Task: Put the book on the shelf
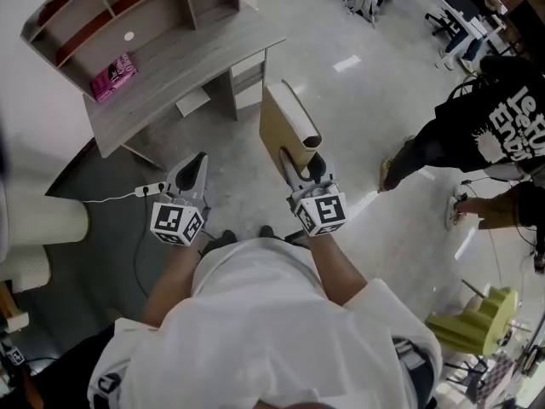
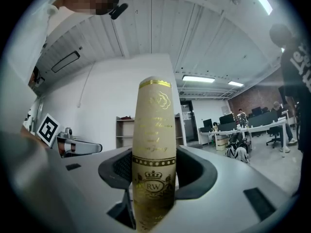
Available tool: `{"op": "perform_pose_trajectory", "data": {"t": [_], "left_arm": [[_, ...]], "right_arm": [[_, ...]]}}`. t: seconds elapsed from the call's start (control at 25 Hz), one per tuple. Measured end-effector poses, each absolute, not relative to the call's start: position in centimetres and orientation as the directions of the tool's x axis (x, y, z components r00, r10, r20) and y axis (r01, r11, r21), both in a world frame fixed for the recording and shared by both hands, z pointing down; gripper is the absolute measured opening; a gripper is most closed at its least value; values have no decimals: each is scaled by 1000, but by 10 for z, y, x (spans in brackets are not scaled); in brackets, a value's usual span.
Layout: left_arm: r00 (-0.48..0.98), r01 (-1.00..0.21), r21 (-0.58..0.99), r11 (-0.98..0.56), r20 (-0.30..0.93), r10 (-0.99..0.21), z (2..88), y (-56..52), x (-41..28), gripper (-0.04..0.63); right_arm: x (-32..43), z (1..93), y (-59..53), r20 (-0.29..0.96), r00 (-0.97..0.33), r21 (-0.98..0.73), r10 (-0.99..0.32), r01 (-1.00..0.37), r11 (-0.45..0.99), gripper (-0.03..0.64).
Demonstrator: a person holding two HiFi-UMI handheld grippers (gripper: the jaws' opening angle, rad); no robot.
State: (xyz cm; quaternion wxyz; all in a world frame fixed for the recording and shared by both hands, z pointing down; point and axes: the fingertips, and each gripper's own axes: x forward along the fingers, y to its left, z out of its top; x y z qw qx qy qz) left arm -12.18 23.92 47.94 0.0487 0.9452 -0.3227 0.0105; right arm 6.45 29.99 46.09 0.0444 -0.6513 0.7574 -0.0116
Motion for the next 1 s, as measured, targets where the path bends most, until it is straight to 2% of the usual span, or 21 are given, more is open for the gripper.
{"op": "perform_pose_trajectory", "data": {"t": [0.56,1.0], "left_arm": [[803,-596,69,-800,70,-592,480,249,-73,25],[763,-646,68,-760,85,-641,481,248,-74,25]], "right_arm": [[119,455,314,-82,-149,-106,-985,-982,157,216],[139,456,310,-97,-195,-127,-976,-970,206,216]]}}
